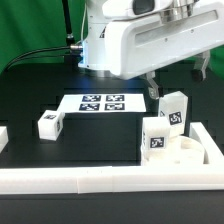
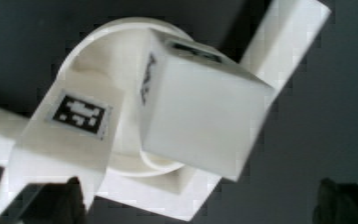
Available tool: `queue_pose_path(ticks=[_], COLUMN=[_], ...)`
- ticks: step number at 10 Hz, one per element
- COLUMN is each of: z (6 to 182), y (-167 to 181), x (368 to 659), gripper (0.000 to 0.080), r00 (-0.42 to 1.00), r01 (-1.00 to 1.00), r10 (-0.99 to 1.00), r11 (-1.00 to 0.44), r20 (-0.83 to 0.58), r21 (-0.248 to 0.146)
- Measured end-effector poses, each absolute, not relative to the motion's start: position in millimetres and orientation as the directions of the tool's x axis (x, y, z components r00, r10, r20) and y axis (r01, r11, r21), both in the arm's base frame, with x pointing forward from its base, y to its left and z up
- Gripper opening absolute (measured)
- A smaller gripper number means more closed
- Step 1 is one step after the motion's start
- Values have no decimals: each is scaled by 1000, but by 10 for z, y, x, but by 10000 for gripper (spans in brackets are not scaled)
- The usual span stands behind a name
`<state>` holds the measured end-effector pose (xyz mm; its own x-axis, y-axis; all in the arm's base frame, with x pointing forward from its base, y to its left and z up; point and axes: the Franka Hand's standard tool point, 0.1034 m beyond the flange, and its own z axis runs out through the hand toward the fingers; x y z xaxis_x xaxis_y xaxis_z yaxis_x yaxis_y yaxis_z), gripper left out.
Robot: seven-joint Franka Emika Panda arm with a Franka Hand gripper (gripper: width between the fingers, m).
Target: Assemble stool
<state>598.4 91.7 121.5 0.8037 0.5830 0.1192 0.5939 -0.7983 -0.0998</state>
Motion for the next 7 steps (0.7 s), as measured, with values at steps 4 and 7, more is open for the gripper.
queue_pose_path(ticks=[4,7], z=[1245,1243], y=[896,828], x=[6019,6034], gripper=[648,648], r00=[553,356], r01=[832,933], r10=[826,930], r11=[-554,-359], r20=[110,92], r21=[-22,18])
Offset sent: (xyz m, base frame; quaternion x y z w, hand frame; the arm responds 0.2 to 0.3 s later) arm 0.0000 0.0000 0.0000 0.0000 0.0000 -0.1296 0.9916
